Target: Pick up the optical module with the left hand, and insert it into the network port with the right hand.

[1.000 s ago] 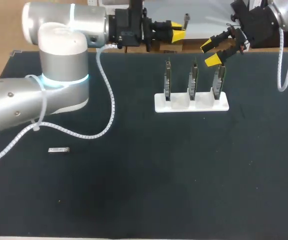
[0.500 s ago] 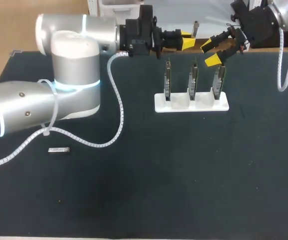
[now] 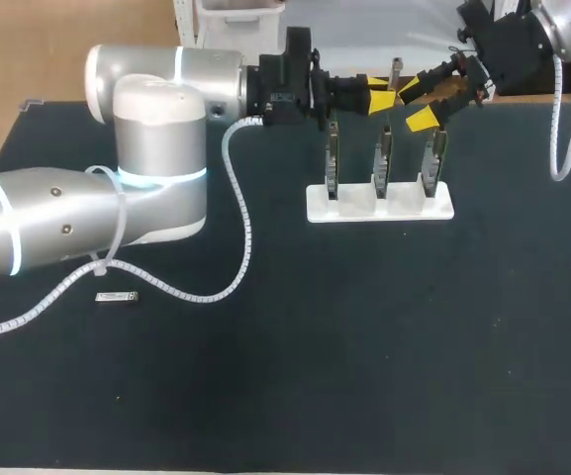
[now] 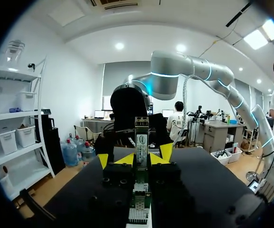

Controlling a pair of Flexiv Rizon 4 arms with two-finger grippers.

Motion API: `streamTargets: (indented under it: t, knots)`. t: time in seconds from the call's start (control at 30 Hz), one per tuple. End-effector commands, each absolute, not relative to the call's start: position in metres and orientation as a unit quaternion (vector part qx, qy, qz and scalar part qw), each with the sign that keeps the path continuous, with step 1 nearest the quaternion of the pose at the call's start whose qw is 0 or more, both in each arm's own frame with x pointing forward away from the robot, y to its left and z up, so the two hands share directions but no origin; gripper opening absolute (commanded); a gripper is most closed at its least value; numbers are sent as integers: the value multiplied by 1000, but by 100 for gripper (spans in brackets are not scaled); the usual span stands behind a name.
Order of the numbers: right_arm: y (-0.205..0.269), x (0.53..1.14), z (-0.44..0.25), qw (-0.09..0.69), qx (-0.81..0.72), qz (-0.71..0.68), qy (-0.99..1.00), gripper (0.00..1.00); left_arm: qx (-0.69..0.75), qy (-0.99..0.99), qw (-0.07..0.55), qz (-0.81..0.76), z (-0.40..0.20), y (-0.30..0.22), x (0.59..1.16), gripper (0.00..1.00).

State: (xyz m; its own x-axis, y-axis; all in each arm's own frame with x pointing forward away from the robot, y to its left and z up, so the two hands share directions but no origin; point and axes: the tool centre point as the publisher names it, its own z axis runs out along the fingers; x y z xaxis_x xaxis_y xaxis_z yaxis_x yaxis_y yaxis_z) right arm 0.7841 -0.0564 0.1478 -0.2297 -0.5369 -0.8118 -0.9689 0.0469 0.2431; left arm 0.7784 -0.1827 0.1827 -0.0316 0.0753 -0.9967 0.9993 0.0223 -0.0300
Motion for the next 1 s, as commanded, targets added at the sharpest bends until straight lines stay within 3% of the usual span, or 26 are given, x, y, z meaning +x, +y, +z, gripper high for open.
streamTargets:
  t: [0.03,1.0]
  knots:
    - [-57,782,148,270,-559,402,673,100,507,528,476,-488,177,-186,787,0]
    - [-57,782,148,270,-559,402,673,100,493,543,454,-506,157,-187,788,0]
